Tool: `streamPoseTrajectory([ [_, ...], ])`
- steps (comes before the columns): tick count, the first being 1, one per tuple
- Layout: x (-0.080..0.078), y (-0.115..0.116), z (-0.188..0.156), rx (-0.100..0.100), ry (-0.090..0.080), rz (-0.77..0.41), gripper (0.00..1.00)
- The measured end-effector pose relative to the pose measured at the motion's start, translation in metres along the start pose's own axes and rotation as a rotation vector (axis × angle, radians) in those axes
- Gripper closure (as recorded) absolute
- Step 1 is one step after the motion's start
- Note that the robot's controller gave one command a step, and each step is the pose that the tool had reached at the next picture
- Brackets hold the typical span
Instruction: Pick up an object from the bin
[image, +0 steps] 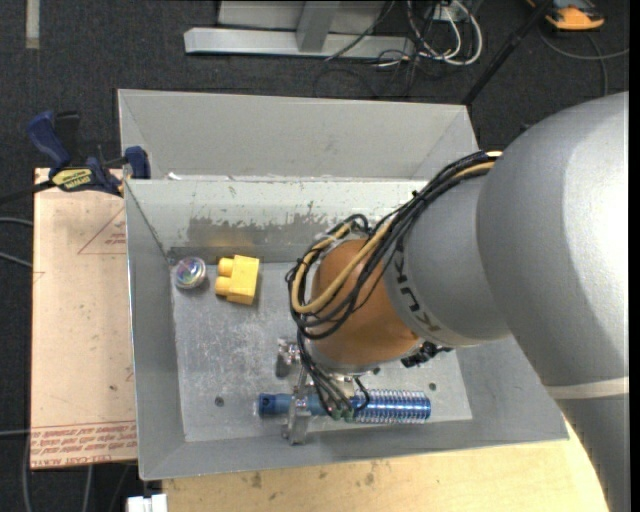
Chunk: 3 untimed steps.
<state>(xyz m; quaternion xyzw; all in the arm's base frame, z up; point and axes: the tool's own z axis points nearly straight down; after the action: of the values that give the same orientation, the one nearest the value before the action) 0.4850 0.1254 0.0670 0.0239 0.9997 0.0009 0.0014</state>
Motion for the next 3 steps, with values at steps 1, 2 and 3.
streamPoseTrajectory([
  [1,0.000,0.000,-0.003,0.000,0.003,0.001,1.00],
  [2,-0.023,0.024,-0.126,-0.002,-0.006,0.006,1.00],
  [3,-0.029,0.032,-0.184,-0.003,-0.006,0.009,1.00],
])
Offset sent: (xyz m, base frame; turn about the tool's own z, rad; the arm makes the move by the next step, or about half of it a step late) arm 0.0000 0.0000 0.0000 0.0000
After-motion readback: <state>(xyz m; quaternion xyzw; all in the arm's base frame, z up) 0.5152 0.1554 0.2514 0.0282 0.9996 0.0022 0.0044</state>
